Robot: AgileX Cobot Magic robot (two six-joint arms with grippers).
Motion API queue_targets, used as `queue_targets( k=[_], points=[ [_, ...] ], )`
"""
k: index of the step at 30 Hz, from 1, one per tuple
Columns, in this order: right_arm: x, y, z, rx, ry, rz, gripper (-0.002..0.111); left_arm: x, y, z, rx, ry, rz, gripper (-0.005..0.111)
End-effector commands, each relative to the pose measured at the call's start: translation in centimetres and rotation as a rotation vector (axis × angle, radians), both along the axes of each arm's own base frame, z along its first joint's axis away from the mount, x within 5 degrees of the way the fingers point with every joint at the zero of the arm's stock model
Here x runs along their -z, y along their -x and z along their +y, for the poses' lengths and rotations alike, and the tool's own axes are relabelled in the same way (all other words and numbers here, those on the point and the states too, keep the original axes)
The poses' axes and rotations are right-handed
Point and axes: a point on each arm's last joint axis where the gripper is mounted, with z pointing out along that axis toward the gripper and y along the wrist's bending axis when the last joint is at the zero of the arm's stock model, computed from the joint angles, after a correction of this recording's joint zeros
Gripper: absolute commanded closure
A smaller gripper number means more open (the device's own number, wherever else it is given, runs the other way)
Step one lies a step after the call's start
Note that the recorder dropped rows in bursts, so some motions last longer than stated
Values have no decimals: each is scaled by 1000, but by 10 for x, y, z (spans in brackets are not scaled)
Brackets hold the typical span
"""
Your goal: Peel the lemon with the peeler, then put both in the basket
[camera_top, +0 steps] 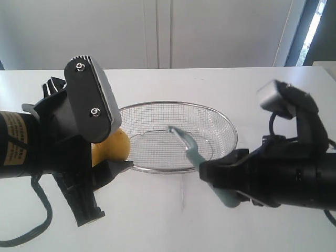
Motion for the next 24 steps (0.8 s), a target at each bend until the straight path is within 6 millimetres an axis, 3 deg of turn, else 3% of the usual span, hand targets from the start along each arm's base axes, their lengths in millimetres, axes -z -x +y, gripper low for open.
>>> queue_targets(
  k=[1, 8, 19, 24],
  points=[
    [22, -2, 0, 36, -8, 97, 108, -4, 1, 0, 9, 16, -14, 107],
    [26, -6, 18, -71, -155, 118, 108, -4, 1, -1, 10, 18, -15, 107],
    [48, -12, 36, -215, -200, 212, 108, -4, 1, -1, 11, 20, -16, 107],
    [36, -11, 42, -289, -265, 199, 108, -4, 1, -1, 11, 20, -16, 107]
  ],
)
